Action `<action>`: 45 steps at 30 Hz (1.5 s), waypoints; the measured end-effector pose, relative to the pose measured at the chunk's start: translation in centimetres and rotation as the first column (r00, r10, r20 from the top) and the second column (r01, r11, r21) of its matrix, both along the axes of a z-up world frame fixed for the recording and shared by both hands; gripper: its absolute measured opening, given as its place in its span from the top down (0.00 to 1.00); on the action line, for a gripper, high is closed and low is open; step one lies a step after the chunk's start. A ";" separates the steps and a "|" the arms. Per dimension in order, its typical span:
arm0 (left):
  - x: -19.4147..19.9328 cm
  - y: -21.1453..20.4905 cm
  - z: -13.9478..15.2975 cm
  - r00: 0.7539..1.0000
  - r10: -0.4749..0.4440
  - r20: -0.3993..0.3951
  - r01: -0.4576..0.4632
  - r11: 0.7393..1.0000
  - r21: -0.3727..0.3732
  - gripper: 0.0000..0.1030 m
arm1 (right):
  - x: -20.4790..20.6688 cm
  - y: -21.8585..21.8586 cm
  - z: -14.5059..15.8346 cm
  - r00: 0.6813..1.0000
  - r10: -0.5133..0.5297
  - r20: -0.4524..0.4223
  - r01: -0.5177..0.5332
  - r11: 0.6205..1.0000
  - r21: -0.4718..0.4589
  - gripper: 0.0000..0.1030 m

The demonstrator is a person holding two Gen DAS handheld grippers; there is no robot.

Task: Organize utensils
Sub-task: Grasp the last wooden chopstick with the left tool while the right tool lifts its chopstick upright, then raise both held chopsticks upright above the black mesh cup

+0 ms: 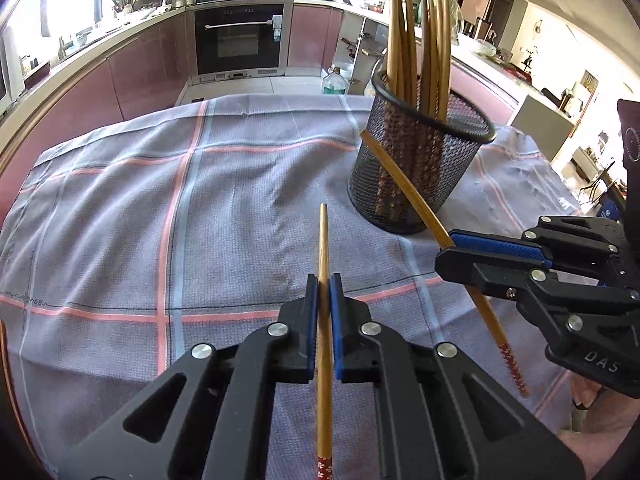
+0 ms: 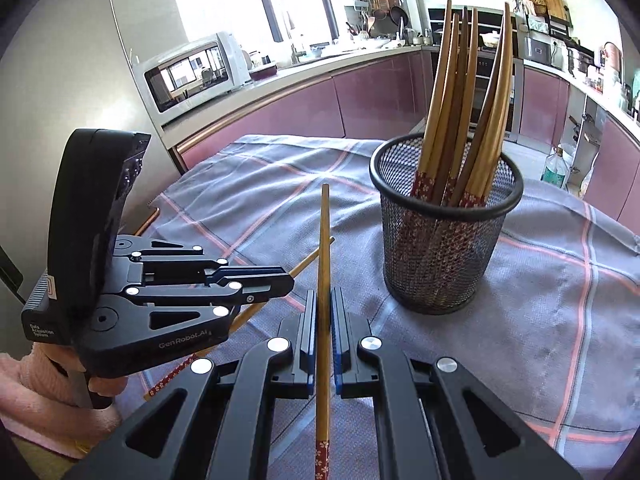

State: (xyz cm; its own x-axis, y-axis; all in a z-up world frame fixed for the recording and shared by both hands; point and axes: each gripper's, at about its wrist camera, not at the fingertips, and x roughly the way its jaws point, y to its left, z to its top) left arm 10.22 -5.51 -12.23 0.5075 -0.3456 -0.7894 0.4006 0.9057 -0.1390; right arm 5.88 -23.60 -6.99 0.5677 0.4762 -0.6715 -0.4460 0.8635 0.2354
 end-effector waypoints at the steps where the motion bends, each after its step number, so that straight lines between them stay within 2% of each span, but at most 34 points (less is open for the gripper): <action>1: -0.1 0.2 0.4 1.000 -0.001 0.004 0.001 1.000 -0.009 0.93 | 0.0 0.0 0.2 1.000 -0.003 0.005 0.003 1.000 0.003 0.95; 14: -2.0 1.4 4.8 0.998 -0.011 0.066 0.018 0.994 -0.105 0.94 | -0.8 -1.7 3.6 0.993 -0.045 0.106 0.040 0.998 0.052 0.95; 34: -5.6 2.9 10.7 0.981 -0.015 0.194 0.054 0.979 -0.195 0.94 | -1.9 -2.3 7.3 0.973 -0.054 0.226 0.037 0.996 0.080 0.95; 45: -6.2 2.9 12.8 0.974 -0.014 0.226 0.068 0.971 -0.231 0.94 | -1.9 -2.8 8.7 0.960 -0.067 0.271 0.046 0.995 0.084 0.95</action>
State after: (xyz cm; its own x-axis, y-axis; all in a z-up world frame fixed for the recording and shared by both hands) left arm 4.02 -2.60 0.54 0.6414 -0.5325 -0.5523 0.4816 0.8398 -0.2505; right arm 4.02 -26.41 1.72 0.7520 0.4817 -0.4499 -0.4536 0.8734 0.1769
